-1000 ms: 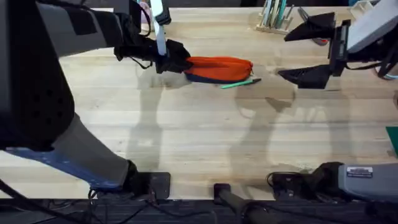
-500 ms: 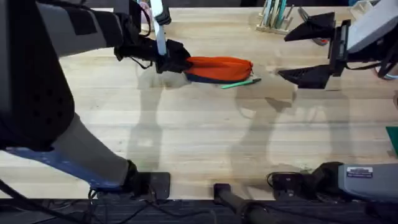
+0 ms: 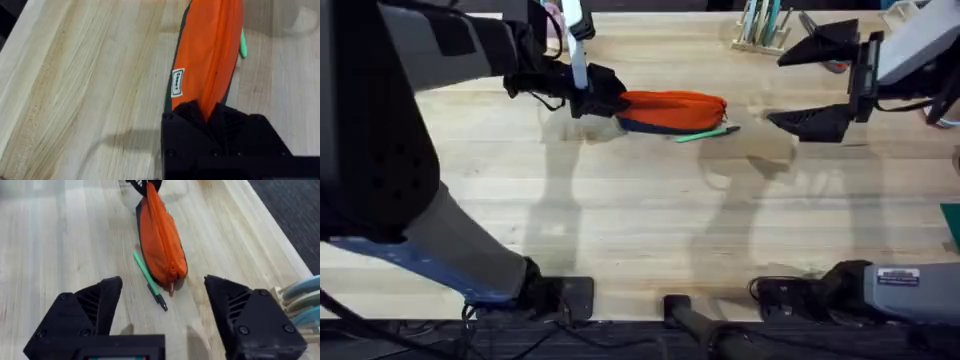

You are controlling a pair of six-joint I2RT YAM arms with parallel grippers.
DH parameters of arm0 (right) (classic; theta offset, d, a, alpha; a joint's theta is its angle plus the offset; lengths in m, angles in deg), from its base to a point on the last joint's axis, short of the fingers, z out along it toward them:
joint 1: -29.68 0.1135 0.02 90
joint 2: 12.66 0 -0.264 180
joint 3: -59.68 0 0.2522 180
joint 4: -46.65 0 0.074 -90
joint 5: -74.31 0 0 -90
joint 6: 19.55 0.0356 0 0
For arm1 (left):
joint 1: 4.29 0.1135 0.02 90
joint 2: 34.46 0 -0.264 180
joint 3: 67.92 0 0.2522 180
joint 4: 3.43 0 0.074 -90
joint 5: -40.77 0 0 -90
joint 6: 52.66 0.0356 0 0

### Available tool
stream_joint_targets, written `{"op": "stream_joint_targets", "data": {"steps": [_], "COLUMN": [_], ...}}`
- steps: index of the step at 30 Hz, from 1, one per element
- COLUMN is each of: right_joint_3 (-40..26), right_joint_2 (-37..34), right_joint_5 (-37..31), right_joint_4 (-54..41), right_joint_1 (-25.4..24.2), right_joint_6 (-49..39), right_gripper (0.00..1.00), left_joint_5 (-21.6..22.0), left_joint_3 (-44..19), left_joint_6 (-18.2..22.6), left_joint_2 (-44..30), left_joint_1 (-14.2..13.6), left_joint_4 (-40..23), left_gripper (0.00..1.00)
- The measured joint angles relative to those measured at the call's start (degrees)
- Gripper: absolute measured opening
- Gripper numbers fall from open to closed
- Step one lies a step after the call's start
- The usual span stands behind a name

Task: Unzip the bag, pick up the pens from the table one at a time and place them inside, then zip the bag closed.

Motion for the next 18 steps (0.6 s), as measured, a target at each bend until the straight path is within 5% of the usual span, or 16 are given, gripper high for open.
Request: {"op": "stream_joint_targets", "data": {"steps": [18], "right_joint_3": [0.0], "right_joint_2": [-2.7], "right_joint_5": [-6.8], "right_joint_4": [4.6], "right_joint_1": [2.2], "right_joint_6": [-0.2], "right_gripper": [0.997], "left_joint_5": [0.0], "left_joint_3": [0.0], "left_joint_6": [0.0], "left_joint_2": [0.0], "left_joint_1": [0.0], "left_joint_4": [0.0], "left_gripper": [0.043]}}
